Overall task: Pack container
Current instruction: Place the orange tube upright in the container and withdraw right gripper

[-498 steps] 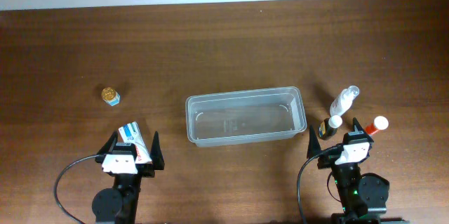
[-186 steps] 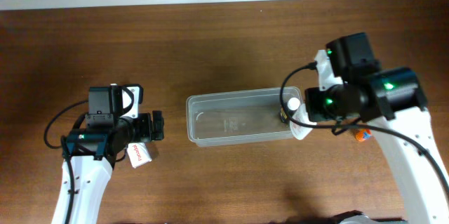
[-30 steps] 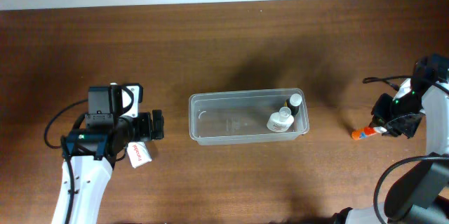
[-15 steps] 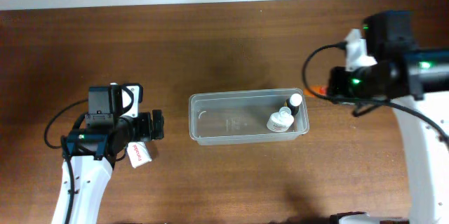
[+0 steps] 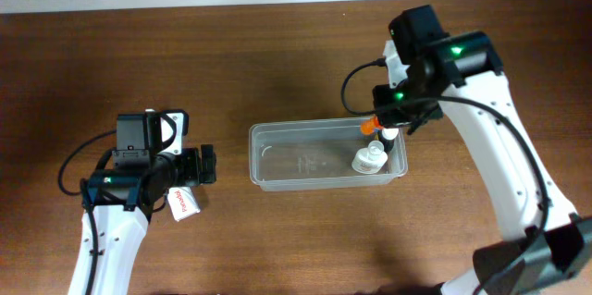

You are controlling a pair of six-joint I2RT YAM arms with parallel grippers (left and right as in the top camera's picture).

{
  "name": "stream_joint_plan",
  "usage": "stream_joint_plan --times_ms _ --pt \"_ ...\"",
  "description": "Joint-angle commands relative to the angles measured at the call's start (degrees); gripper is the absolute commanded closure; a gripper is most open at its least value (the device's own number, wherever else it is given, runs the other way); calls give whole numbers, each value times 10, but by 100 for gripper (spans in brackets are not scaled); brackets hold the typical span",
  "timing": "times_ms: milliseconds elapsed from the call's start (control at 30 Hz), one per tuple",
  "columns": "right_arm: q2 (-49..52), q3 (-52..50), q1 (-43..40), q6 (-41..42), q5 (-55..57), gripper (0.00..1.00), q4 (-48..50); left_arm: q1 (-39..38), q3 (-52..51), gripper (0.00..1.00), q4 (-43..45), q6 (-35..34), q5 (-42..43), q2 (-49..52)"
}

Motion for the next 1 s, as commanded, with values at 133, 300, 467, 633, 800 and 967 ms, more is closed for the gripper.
stream_joint_plan --times_ms 133,300,467,633,800,967 --pt "71 3 7 4 9 80 -7 2 11 1 1 0 4 1" --pt "113 1 7 4 9 80 -3 2 11 1 1 0 4 1" --pt "123 -1 7 4 10 73 1 2 11 1 1 0 4 1" --pt "123 -1 7 4 10 60 1 2 11 1 1 0 4 1" --pt "118 0 7 4 15 60 8 2 11 0 1 0 4 1" --pt "56 42 -7 4 59 50 15 2 11 1 -1 0 -4 1"
